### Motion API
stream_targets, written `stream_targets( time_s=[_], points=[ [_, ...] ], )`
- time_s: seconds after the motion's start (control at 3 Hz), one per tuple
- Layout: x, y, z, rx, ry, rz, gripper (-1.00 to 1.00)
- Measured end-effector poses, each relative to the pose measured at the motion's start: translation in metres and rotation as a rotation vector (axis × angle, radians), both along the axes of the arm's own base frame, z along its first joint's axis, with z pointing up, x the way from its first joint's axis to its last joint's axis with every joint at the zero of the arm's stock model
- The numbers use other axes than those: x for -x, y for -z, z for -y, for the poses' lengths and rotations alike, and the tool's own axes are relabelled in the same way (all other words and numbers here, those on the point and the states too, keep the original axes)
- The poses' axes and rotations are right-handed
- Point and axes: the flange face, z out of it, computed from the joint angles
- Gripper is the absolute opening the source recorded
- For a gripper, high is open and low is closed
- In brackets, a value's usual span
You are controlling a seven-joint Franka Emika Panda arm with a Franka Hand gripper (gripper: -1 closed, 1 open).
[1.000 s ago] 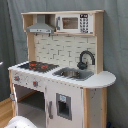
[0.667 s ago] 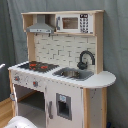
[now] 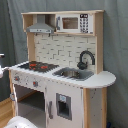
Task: Play with the kitchen
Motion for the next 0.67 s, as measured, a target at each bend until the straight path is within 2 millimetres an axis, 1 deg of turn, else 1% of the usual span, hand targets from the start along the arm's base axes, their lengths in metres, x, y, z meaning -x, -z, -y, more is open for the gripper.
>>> stream_targets(
  time_s=[0.33, 0.67],
  points=[
    [-0.001, -0.002, 0.011, 0.013, 0.016, -0.066, 1.0],
    [0.0, -0.007, 0.028, 0.015, 0.035, -0.153, 1.0]
  ],
)
